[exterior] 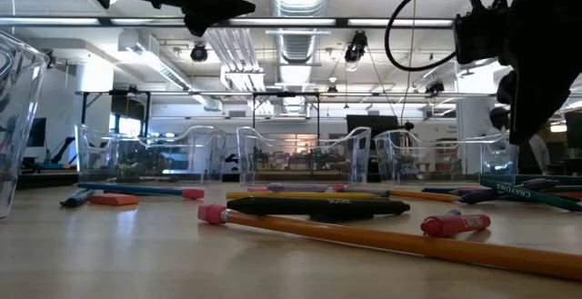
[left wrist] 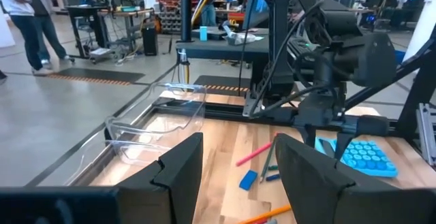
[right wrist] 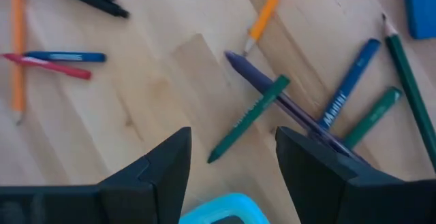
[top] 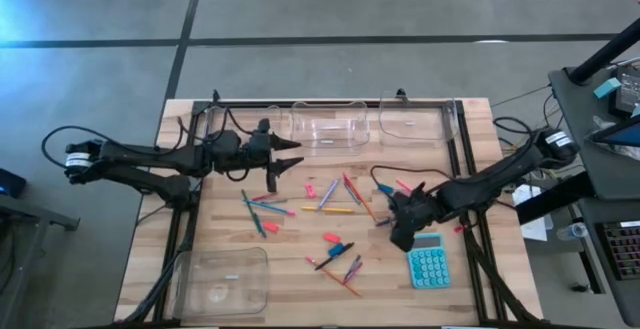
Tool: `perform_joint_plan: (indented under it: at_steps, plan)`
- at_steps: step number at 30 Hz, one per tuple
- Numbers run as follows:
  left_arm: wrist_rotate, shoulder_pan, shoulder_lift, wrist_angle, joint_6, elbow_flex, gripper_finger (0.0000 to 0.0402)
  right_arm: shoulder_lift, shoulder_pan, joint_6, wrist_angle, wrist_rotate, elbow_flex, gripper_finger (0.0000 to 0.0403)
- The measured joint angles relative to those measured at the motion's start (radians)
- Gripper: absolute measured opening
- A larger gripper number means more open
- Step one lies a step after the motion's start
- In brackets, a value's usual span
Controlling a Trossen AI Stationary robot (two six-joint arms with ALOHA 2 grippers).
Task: Sort crayons/erasers/pens/pencils in bins
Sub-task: Put the left green crayon into the top right transparent bin
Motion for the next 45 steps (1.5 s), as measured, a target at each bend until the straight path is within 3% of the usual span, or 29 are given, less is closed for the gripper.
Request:
perform_joint_plan:
  at_steps: [10, 41, 45]
  plan:
    - [0.001, -0.008, 0.002, 0.000, 0.000, -0.002, 0.0170, 0.080, 0.007, 0.120, -0.019, 0.008, 0.018, 0.0203]
    - [0.001, -0.017, 0.002, -0.001, -0.003, -0.007, 0.0170, 0.240, 0.024, 0.171, 0.078, 0.010, 0.016, 0.0203]
    - [0.001, -0.017, 0.002, -0.002, -0.003, -0.007, 0.0170, 0.258, 0.024, 0.170, 0.084, 0.010, 0.016, 0.0186]
